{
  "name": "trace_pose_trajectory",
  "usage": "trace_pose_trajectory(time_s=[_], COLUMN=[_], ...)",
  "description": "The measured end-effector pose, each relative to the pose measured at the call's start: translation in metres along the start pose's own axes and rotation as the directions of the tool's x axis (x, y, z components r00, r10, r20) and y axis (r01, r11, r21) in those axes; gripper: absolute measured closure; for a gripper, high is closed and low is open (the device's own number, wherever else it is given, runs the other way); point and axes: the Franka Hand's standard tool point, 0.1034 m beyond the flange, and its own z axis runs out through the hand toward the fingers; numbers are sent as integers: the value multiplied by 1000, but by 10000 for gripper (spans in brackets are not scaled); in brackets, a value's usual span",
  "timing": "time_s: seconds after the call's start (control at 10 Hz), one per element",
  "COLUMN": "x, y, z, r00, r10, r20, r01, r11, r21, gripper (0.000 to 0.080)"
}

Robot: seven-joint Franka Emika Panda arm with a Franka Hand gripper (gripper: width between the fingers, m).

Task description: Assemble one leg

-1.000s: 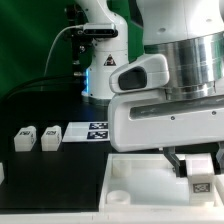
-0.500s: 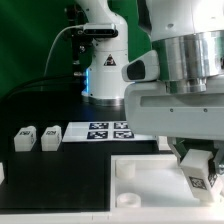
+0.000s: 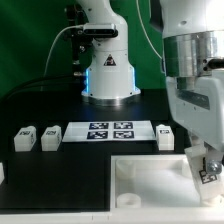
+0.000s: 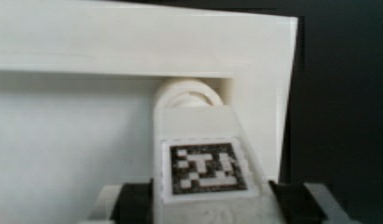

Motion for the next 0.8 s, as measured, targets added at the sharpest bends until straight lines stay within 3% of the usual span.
trace_pose_trajectory(time_s=[0.3,0.4,0.5,0.6,0.8], x=[-22,-22,-22,-22,-8], y=[2,2,2,2,0], z=[7,7,8,8,0], r00=[954,946,952,957,997], r10=[300,324,305,290,70], r20=[18,19,19,20,34], r01=[-300,-323,-305,-290,-69], r11=[954,946,952,957,997], r21=[-14,-8,-8,-8,-21], gripper=[502,502,427,427,181])
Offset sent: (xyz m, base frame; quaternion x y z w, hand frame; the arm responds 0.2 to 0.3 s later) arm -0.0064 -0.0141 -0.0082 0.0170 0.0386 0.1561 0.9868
